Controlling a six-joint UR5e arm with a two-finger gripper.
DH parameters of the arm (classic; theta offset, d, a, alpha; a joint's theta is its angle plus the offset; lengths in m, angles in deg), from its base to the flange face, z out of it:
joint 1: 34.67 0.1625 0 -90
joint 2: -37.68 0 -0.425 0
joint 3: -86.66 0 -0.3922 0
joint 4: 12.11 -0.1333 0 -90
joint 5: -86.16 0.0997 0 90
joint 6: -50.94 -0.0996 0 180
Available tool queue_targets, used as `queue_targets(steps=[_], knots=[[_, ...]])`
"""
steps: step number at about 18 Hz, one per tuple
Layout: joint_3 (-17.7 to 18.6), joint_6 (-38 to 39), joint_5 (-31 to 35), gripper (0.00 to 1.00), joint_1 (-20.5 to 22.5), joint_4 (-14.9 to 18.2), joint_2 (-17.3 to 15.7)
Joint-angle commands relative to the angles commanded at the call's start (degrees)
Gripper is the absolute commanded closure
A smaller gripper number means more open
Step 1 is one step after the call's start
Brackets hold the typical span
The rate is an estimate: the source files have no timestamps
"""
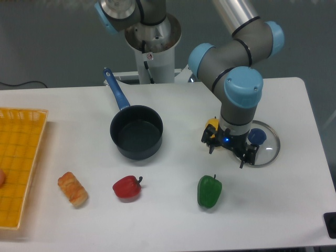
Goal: Pick up the green chilies
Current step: 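Move the open gripper from the yellow pepper toward the green bell pepper, then lower the gripper around the green bell pepper and close on it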
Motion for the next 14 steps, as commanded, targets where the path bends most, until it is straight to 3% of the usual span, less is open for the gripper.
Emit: queue_targets(steps=[5,8,12,14], knots=[[0.0,11.7,1.3,0.00,-0.4,-1.2,1.4],[-1.3,10.3,1.3,0.00,-1.3,-4.0,3.3],[-6.3,5.8,7.5,0.00,-6.1,-4.5,9.2],[-7.8,5.5,8.1,0.00,-6.5,-4.5,10.5]])
